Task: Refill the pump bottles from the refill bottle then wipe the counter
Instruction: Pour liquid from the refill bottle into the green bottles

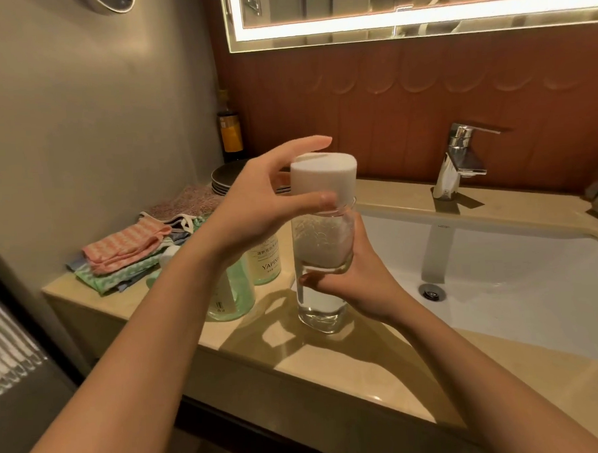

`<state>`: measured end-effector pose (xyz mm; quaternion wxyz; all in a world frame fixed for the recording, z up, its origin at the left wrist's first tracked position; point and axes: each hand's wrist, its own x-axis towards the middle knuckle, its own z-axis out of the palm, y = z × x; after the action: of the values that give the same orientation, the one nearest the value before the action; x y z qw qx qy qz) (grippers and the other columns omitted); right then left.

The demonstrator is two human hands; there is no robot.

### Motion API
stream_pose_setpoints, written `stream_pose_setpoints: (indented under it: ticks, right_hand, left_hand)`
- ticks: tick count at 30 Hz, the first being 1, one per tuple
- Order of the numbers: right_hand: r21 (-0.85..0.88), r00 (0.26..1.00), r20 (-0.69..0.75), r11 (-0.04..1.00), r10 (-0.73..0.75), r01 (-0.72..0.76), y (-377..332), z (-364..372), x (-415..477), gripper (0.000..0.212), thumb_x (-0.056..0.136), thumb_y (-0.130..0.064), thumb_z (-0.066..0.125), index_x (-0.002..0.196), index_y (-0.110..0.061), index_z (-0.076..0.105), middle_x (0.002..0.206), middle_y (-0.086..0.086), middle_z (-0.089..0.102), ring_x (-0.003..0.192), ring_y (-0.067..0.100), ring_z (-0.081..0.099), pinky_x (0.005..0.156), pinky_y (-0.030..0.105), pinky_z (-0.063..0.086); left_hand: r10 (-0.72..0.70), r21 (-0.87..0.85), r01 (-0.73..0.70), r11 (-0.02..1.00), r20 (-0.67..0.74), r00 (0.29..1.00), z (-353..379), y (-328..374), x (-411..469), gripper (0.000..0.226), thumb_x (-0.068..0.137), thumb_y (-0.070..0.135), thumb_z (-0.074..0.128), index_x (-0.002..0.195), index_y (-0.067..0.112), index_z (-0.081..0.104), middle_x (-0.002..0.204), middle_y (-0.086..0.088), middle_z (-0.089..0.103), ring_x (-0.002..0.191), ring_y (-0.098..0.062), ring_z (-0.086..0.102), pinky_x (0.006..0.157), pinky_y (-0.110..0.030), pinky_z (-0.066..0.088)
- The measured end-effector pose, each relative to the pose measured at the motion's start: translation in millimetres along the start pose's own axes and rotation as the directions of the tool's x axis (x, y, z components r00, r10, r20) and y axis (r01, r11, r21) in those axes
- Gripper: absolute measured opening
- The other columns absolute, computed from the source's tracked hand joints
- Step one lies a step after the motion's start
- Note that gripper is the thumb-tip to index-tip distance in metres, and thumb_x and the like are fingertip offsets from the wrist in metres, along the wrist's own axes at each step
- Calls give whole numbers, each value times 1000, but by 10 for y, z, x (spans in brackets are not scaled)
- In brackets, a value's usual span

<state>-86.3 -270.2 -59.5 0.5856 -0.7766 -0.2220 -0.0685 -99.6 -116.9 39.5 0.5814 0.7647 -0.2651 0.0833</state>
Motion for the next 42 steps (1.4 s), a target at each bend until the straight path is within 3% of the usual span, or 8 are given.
stream_pose_setpoints:
  ticks: [3, 7, 14, 20, 28, 30, 34, 42]
  right_hand:
    - [9, 1000, 2, 1000, -2, 2, -11, 3, -3, 102, 60, -26, 82, 140, -35, 19, 134, -6, 45, 121, 11, 50, 96, 40, 51]
    - [9, 1000, 6, 1000, -9, 9, -22, -1, -6, 102, 61, -27, 82, 141, -30, 20, 136, -4, 43, 123, 11, 49, 97, 40, 50]
    - [29, 1000, 2, 1000, 1, -1, -58, 10, -21, 100, 59, -26, 80, 139, -34, 21, 133, -7, 44, 119, 11, 49, 95, 38, 51]
    - [31, 1000, 13, 1000, -2, 2, -60, 4, -24, 101, 58, -25, 81, 138, -32, 21, 134, -5, 43, 120, 9, 49, 96, 35, 51]
    - [24, 1000, 1, 1000, -7, 7, -30, 9, -22, 104, 54, -34, 82, 139, -32, 23, 136, -6, 44, 121, 10, 50, 97, 39, 50]
    - [18, 1000, -6, 1000, -8, 8, -35, 6, -14, 102, 53, -36, 82, 137, -36, 24, 133, -10, 44, 120, 9, 50, 97, 36, 50]
    - [16, 1000, -22, 1000, -18, 18, -41, -23, 4, 97, 61, -16, 87, 133, -38, 26, 123, -24, 44, 114, 1, 51, 94, 22, 49]
    - [47, 992, -128, 999, 0, 6, -28, -181, -37, 92, 63, -7, 84, 136, -27, 31, 119, -19, 46, 112, 8, 52, 91, 27, 52]
  left_hand:
    - [10, 158, 7, 987, -109, 994, 22, 29, 16, 70, 62, 41, 77, 128, 31, 55, 124, 10, 53, 103, -6, 57, 75, -12, 50]
    - [22, 222, 10, 975, -137, 990, 153, 43, 58, 57, 70, 37, 78, 122, 26, 56, 123, 1, 42, 96, -8, 55, 66, -7, 48]
    - [-103, 43, 102, 994, 32, 994, 44, 97, 66, 59, 79, 24, 71, 134, 29, 49, 121, 6, 55, 104, -10, 59, 86, -21, 52]
    - [-27, 109, 36, 993, -82, 996, 97, 117, 56, 54, 76, 26, 73, 127, 26, 55, 112, 8, 57, 90, -1, 62, 67, -12, 50]
    - [17, 83, 2, 997, -225, 974, 30, 211, 63, 43, 76, 31, 74, 117, 24, 61, 109, 4, 56, 94, -9, 59, 72, -13, 49]
    - [5, 80, 14, 997, -239, 971, -17, 211, 37, 42, 77, 29, 73, 118, 24, 61, 109, 4, 56, 95, -9, 59, 72, -12, 49]
    - [-49, 44, 63, 997, -268, 962, -129, 153, -55, 50, 68, 37, 74, 115, 26, 62, 111, 2, 59, 98, -14, 61, 75, -19, 49]
    - [-206, 25, 216, 976, -212, 955, -301, -20, -340, 65, 52, 42, 79, 114, 37, 61, 111, 7, 62, 102, -14, 61, 82, -31, 48]
